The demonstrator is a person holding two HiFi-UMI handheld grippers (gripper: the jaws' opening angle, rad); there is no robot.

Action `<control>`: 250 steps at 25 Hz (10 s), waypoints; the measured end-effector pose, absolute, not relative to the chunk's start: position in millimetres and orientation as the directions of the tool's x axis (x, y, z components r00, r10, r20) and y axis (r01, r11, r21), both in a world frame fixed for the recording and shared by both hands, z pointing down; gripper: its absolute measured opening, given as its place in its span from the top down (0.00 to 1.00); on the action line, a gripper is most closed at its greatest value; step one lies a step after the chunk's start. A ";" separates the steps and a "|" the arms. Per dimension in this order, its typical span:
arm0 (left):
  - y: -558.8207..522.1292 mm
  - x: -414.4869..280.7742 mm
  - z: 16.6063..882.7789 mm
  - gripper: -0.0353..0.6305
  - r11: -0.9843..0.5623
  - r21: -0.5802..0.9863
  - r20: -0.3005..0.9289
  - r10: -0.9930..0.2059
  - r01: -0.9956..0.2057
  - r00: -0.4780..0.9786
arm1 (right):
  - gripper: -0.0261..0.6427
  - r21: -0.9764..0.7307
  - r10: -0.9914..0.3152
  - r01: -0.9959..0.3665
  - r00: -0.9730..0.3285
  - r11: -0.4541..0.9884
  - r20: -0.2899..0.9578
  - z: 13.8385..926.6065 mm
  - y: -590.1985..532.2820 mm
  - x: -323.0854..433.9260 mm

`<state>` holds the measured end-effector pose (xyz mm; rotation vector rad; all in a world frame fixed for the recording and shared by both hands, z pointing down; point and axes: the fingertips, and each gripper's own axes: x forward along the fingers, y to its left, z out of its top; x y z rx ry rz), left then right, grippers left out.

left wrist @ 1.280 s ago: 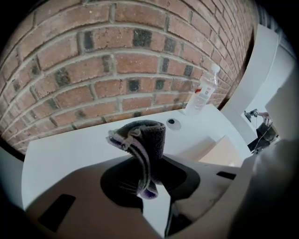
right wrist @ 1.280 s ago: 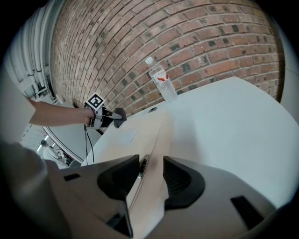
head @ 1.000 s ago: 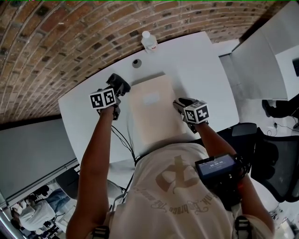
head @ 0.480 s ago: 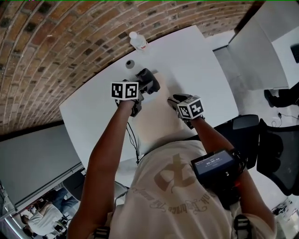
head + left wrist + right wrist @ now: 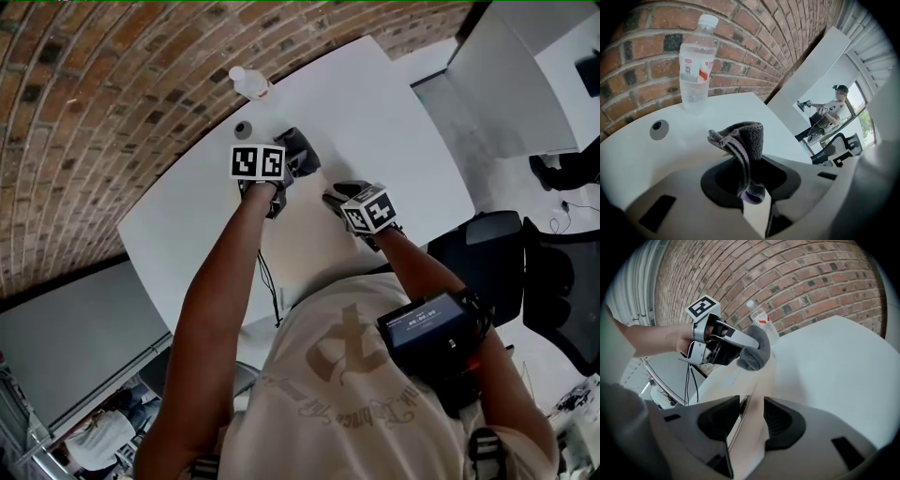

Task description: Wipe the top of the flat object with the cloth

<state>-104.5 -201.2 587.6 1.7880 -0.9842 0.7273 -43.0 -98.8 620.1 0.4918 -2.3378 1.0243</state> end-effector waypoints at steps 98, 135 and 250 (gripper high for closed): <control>-67.5 -146.9 596.8 0.79 -0.125 0.383 0.887 -0.226 -0.915 0.402 | 0.69 -0.538 0.014 -0.409 -0.787 0.737 0.617 621.1 -63.3 -32.4; 5.2 -135.5 557.3 0.79 0.003 0.535 0.761 -0.437 -0.845 0.480 | 0.69 -0.583 -0.019 -0.402 -0.833 0.706 0.552 608.6 -97.5 -27.7; 78.2 -68.5 591.0 0.79 0.093 0.400 0.902 -0.214 -0.912 0.374 | 0.64 -0.650 0.210 -0.279 -0.795 0.707 0.570 629.1 -138.3 -74.1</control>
